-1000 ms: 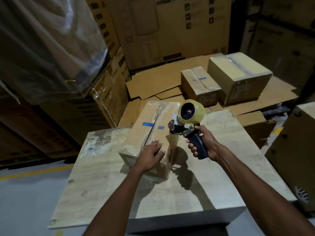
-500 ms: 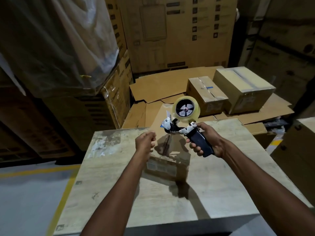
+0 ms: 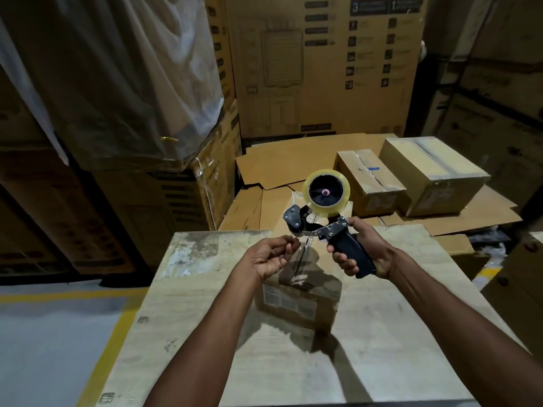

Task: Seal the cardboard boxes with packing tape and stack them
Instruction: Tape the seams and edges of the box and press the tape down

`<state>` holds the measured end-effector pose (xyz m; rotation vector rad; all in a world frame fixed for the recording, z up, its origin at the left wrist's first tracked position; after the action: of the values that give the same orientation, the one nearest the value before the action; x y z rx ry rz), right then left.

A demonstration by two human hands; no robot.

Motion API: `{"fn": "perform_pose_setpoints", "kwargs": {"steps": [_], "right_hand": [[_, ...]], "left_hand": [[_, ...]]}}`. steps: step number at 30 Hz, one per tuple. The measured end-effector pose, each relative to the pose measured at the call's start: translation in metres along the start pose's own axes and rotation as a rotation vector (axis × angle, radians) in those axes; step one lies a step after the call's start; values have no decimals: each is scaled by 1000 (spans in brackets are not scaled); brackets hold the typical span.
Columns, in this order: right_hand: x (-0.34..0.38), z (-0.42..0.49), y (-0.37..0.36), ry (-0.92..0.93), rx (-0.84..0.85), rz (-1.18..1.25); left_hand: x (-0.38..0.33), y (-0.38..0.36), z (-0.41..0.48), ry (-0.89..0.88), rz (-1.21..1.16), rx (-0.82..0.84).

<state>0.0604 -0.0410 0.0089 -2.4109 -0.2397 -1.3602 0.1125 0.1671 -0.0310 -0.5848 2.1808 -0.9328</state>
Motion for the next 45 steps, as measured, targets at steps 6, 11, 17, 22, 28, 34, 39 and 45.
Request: {"fn": "perform_pose_setpoints", "kwargs": {"steps": [6, 11, 17, 22, 28, 34, 39, 45], "right_hand": [[-3, 1, 8, -10, 14, -27], [0, -1, 11, -7, 22, -50], [-1, -3, 13, -7, -7, -135], [-5, -3, 14, -8, -28, -237], [-11, 2, 16, -22, -33, -259], [-9, 5, 19, -9, -35, -263], [-13, 9, 17, -21, -22, -287], [-26, 19, 2, -48, -11, -341]], "left_hand": [[0, 1, -4, -38, 41, 77], [4, -1, -6, -41, 126, 35], [5, -2, -2, -49, 360, -53], [1, 3, 0, -4, 500, -104], [5, 10, -1, 53, 675, -175], [10, 22, -1, 172, 426, -148], [7, 30, 9, 75, 475, -248], [-30, 41, 10, -268, 940, -358]]}}
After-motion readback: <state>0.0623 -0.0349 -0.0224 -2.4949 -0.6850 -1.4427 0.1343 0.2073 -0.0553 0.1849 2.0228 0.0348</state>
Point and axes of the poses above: each hand's wrist, its own z-axis towards the middle knuckle, its own y-axis out of the back of the hand, x = y × z, the point moved 5 cm from there along z, towards the middle knuckle, and after that the axes turned 7 degrees about -z, right-handed, at the moved point
